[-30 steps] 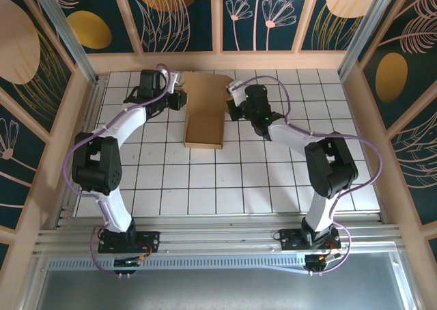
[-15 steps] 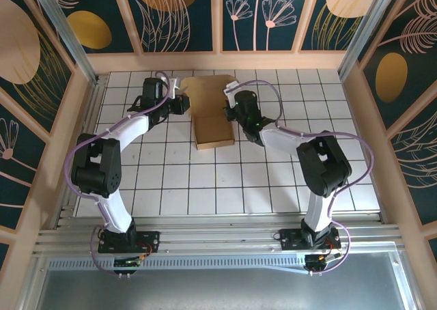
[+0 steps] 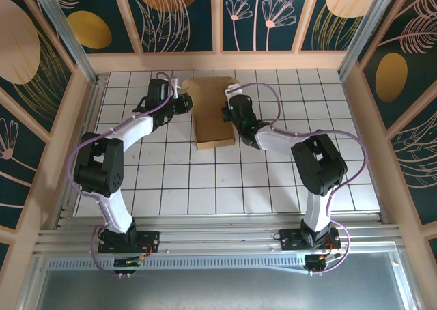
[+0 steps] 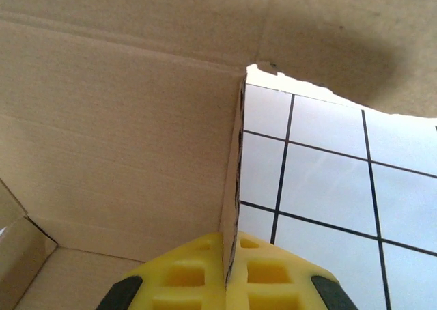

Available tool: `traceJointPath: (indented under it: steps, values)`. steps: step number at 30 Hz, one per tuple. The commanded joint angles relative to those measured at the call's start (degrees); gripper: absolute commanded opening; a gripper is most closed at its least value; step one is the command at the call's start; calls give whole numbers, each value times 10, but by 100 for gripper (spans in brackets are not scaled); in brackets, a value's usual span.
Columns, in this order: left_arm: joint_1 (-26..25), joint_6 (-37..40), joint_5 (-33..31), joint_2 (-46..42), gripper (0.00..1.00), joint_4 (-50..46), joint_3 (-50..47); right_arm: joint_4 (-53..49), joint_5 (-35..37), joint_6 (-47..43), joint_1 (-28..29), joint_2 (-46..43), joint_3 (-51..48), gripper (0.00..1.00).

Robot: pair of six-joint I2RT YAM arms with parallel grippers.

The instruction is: Fold the paper box

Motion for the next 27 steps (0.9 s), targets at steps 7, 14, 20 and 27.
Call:
traceJointPath:
  steps: [7, 14, 20, 27]
  values:
    - [-31, -47, 31, 5, 11, 22, -2, 9, -14, 64, 29, 10, -40, 0]
    - [-36, -57, 38, -22, 12, 25, -34, 17, -10, 83, 37, 1, -61, 0]
    - [-38, -74, 35, -41, 12, 26, -78, 18, 0, 93, 43, -5, -77, 0]
    - [-39, -114, 40, -44, 12, 45, -120, 19, 12, 111, 51, -2, -96, 0]
